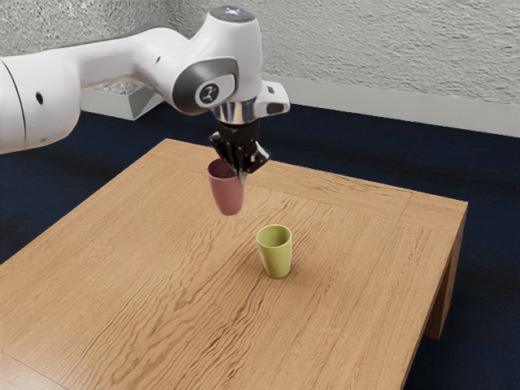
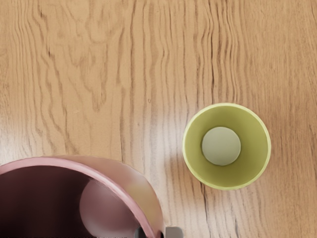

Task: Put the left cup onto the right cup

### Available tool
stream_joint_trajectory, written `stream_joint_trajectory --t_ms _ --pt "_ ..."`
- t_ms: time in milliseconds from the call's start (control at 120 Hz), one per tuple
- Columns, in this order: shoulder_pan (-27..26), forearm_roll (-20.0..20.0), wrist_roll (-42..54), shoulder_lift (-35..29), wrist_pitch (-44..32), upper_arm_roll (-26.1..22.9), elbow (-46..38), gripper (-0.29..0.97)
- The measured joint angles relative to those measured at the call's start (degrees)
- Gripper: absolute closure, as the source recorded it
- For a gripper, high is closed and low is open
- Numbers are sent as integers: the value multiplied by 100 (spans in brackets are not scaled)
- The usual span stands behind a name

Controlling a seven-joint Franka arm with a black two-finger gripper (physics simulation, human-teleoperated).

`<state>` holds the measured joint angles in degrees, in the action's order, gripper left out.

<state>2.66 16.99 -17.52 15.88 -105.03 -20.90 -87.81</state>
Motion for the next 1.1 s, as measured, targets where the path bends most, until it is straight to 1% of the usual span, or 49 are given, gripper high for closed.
stream_joint_trajectory --t_ms 267,517,900,1100 --pt "-2 198 -179 164 20 -47 222 78" --pt "-9 297 -286 248 23 -60 339 78" --pt "-88 402 -385 440 17 -112 546 77" --pt "-107 412 -489 470 18 -276 541 78"
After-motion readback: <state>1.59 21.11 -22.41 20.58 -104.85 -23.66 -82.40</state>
